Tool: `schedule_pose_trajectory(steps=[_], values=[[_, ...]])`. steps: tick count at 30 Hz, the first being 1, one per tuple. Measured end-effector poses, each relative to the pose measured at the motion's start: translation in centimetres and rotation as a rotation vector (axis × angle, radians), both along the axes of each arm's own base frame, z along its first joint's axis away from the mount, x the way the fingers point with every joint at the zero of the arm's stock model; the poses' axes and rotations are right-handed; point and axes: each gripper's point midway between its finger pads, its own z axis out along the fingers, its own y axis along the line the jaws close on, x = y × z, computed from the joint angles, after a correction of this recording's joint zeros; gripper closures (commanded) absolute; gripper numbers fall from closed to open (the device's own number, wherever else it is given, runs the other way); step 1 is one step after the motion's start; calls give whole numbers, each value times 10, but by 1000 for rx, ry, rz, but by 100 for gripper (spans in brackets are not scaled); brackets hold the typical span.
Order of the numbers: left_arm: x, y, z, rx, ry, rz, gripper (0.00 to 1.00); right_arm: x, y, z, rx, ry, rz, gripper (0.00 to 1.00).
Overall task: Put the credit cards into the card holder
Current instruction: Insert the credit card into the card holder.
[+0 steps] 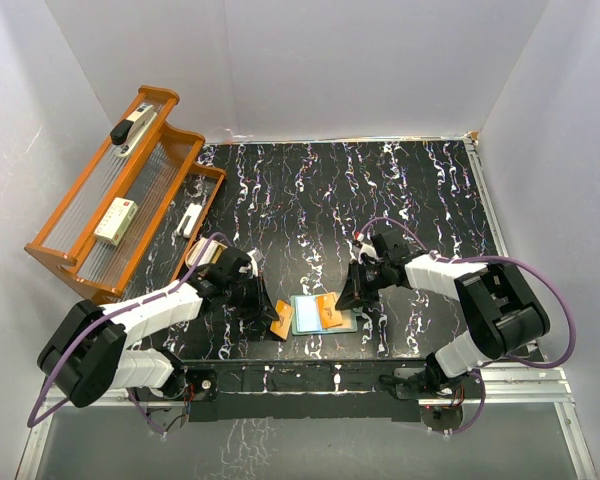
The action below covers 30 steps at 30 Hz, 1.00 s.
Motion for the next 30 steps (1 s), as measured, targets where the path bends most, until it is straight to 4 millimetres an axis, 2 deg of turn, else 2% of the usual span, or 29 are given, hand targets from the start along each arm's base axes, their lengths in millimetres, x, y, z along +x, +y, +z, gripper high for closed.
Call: schedule_pose_trajectory(steps=[8, 21, 30], values=[[-4, 0, -4, -3, 10, 2, 100, -6, 6, -5, 19, 21, -28, 96], [-6, -6, -3, -33, -4, 1, 100, -4, 18, -3, 21, 1, -73, 92], [-6, -8, -3, -39, -4, 4, 100, -2, 25, 1, -8, -21, -89, 64]])
